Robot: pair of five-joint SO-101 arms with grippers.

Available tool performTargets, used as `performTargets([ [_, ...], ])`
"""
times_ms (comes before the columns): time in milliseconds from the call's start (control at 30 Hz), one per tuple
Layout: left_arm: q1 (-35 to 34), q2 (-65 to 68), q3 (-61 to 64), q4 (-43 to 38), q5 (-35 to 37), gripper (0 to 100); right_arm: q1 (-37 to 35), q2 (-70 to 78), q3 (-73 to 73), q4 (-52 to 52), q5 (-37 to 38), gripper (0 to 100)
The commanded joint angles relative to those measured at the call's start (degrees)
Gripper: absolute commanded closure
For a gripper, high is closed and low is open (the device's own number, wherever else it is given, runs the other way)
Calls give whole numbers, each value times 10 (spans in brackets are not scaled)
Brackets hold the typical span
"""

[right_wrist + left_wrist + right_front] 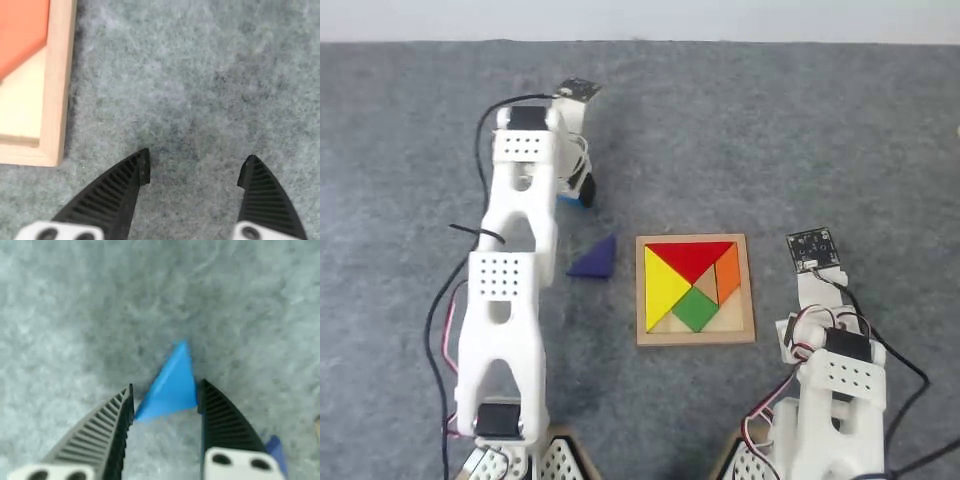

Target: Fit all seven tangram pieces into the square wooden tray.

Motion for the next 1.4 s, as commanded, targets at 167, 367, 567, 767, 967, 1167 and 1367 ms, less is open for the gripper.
performTargets([
  [167, -47, -251, 283, 28, -51, 805, -7, -10, -1, -8, 9, 703],
  [367, -54, -407, 342, -4, -102, 805, -7, -10, -1, -8, 9, 703],
  [567, -46, -360, 342, -143, -64, 803, -7, -10, -1, -8, 9, 703],
  [767, 7, -250, 313, -162, -173, 799, -7, -10, -1, -8, 9, 703],
  [967, 8, -167, 186, -114, -216, 789, -7, -10, -1, -8, 9, 703],
  [1167, -3, -91, 62, -59, -217, 790, -7, -10, -1, -8, 9, 703],
  [1367, -6, -18, -15, 3, -222, 791, -7, -10, -1, -8, 9, 703],
])
